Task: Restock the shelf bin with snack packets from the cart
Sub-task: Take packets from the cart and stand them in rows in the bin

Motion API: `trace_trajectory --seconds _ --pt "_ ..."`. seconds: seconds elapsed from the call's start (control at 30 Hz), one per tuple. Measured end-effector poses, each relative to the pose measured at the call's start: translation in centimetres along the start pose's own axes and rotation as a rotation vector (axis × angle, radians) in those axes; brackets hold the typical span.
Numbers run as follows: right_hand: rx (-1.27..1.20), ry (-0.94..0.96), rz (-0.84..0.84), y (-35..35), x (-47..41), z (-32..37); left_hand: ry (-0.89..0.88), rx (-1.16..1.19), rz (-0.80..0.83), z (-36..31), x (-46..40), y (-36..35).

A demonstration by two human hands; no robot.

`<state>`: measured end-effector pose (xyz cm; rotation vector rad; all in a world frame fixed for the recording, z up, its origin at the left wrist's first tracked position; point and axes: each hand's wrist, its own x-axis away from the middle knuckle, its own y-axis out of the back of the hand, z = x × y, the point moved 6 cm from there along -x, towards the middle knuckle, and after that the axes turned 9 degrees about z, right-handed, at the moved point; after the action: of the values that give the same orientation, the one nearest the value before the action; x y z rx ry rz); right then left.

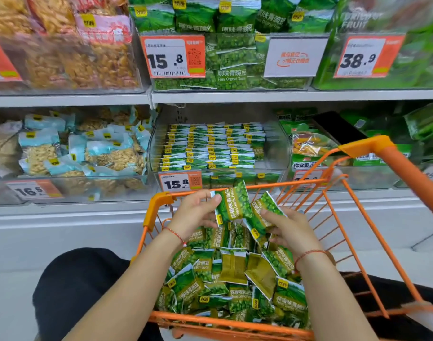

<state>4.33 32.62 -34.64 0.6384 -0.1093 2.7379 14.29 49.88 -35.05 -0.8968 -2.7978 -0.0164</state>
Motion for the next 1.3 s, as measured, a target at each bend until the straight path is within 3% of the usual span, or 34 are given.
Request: trace_trajectory --seconds 0.2,0.3,0.4,0.47,0.53,0.6,0.67,0.77,0.9,1.0,1.1,1.2,1.3 --pt "-0.320 -0.082 0.124 -2.7 1.1 0.3 -0.040 -0.118 -0.047 0.7 0.2 -1.5" --pt "-0.226 -0.067 0.168 -3.3 1.3 0.2 -0.088 -0.139 -0.060 0.5 0.4 -2.1" --pt "-0.229 -0.052 0.106 -2.3 1.0 -0.1 -0.134 -0.132 -0.039 -1.2 0.4 -2.8" --pt "-0.370 -0.012 0.020 -0.8 0.5 0.0 -0.142 -0.174 -0.072 -2.1 -0.1 -2.6" --pt "-0.552 0.007 -0.083 0.9 0.2 -0.4 -0.112 -0.424 -0.102 -2.1 -1.0 -2.2" --pt "-0.708 -0.011 -0.177 2.1 0.1 -1.0 -0.066 -0.906 -0.039 -1.2 -2.0 -2.9" --pt "-0.838 -0.031 -0.228 2.4 0.0 -1.5 -0.044 -1.158 0.049 0.1 -2.7 -4.6" --pt "-0.925 -0.033 -0.266 2.5 -0.2 -2.0 0.102 -1.115 0.117 2.2 -3.6 -6.8" --pt "-0.954 -0.032 -0.275 2.4 0.0 -1.8 0.473 -0.814 0.145 6.1 -5.3 -8.3" --pt "-0.979 -0.091 -0.241 2.0 0.2 -1.8 0.540 -0.673 0.100 7.7 -6.0 -8.2" --pt "-0.949 -0.124 -0.244 2.0 0.2 -2.0 0.608 -0.544 0.171 7.5 -5.2 -7.4" --pt "-0.899 -0.100 -0.239 2.0 -0.2 -2.0 0.450 -0.448 0.213 5.1 -3.7 -6.0" --pt "-0.846 -0.093 -0.204 1.6 -0.4 -2.1 0.023 -0.443 0.055 0.8 -1.5 -4.0"
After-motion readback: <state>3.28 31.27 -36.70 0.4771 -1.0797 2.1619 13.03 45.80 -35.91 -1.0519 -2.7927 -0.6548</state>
